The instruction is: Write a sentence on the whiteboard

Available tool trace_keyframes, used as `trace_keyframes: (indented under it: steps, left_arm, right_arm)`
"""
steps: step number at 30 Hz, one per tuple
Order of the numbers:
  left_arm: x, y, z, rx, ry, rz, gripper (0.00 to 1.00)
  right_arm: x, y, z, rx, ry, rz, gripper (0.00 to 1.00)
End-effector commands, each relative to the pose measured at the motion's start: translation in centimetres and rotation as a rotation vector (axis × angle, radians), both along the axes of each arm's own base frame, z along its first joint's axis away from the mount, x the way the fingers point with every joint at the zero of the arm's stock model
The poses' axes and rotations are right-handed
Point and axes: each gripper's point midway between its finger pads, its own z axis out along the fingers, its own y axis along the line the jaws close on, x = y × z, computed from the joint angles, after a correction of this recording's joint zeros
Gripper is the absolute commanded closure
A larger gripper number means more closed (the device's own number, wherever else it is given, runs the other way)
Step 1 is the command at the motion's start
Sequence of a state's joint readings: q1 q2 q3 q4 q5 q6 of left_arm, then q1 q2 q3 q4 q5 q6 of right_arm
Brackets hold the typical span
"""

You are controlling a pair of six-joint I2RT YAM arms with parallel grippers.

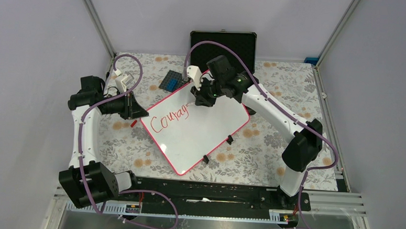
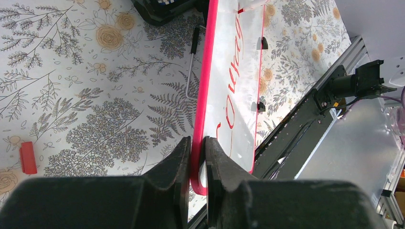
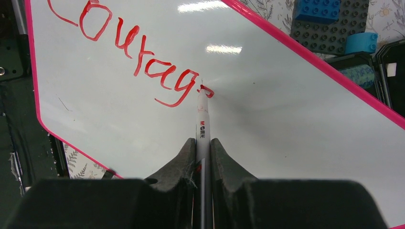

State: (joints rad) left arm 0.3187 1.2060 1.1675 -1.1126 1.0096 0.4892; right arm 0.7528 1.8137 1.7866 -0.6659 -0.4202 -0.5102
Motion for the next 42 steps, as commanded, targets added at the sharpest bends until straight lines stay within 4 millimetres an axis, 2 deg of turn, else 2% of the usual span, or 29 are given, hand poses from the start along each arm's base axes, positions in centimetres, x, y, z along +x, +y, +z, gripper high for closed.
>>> trace_keyframes:
  steps: [1,13,20,29,42]
  left_arm:
    - [-0.1,0.1,-0.6,0.032,-0.022,-0.015,1.0]
    - [-0.2,0.1,-0.5,0.031,-0.024,-0.014,1.0]
    - [-0.2,0.0,-0.4,0.031,-0.027,-0.014,1.0]
    - [-0.1,0.1,-0.5,0.032,-0.023,-0.013,1.0]
    - [0.1,0.2,-0.6,0.033,-0.017,-0.015,1.0]
  right_arm:
    - [-0.1,0.6,0.1,0.003,-0.021,0.016,1.0]
    - [-0.9,-0.6,-0.6,-0.023,-0.023,0.013,1.0]
    - [-1.0,-1.2,-0.3,-0.025,-0.033,0.002,1.0]
    - [0.0,-2.4,-0.4,-0.035,-0.043,-0.027,1.0]
    - [1.1,-2.1,1.3,-0.004,-0.074,-0.041,1.0]
